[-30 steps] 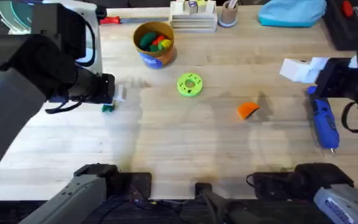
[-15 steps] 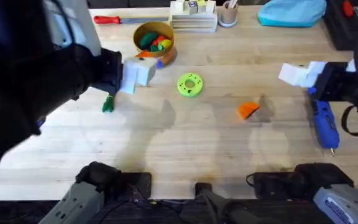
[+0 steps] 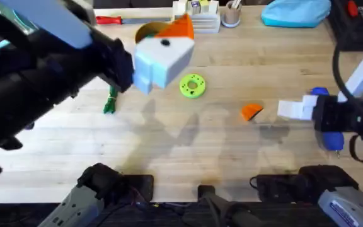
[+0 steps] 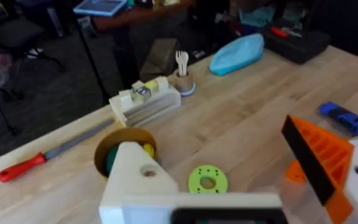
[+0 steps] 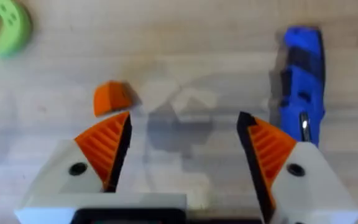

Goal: Pick up the gripper from the table and insert it into the empty holder that is missing its gripper. Then pick up a screw, insert it into the mounting hole, and use the screwdriver to tighten it. Finally, clean up the table by picking up the vegetable and placing it into the bucket.

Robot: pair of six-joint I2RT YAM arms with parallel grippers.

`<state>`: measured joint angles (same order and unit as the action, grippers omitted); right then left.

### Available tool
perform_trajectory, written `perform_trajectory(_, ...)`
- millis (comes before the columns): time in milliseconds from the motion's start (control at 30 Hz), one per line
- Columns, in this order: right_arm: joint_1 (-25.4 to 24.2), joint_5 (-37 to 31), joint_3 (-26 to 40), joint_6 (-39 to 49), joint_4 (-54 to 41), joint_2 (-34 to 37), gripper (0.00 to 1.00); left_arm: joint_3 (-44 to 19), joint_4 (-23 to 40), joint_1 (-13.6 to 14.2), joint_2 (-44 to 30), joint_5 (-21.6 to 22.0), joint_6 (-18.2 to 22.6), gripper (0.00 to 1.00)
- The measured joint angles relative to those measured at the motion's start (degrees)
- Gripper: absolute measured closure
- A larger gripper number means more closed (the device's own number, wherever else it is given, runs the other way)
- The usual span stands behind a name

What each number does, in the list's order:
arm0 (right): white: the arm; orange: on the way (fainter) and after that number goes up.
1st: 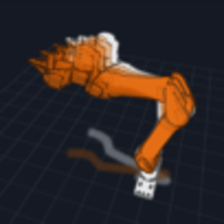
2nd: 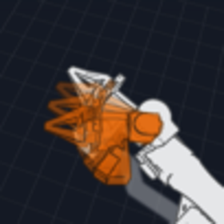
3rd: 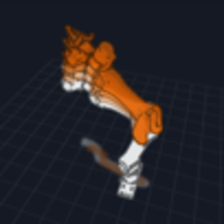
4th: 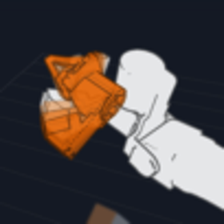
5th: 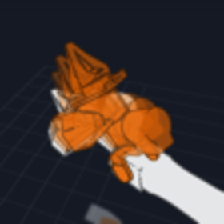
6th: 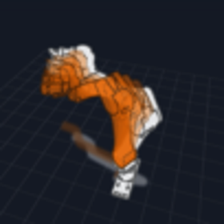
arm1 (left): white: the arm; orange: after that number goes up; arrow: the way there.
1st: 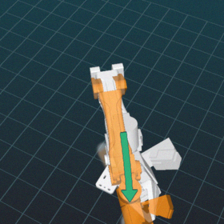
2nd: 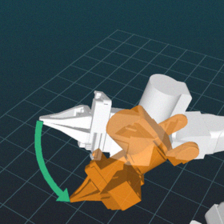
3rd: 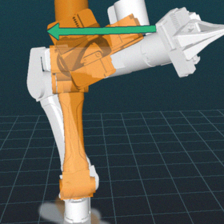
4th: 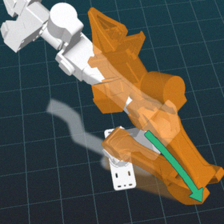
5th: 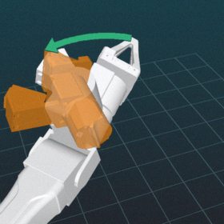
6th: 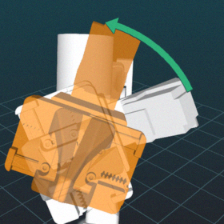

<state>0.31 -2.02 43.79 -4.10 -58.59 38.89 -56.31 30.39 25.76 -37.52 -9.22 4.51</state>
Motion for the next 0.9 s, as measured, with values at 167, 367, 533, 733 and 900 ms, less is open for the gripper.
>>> perform_trajectory(167,0.0,0.0,0.0,0.0,-7.3,0.0,0.01,0.0,1.4,0.0,0.0,-1.1,0.0,0.009)
perform_trajectory(367,0.0,0.0,0.0,0.0,-7.2,0.0,0.009,0.0,-4.1,0.2,-3.1,-2.3,0.0,0.009)
perform_trajectory(533,0.0,0.0,0.0,0.0,-7.2,0.0,0.01,5.3,-14.3,2.2,-6.3,-3.1,1.1,0.009)
perform_trajectory(733,0.0,0.0,0.0,0.0,-7.2,0.0,0.01,21.3,-28.8,4.2,-2.2,-4.1,1.4,0.009)
perform_trajectory(900,0.0,0.0,0.0,0.0,-7.2,0.0,0.01,33.5,-35.7,6.2,8.1,-4.8,1.6,0.009)
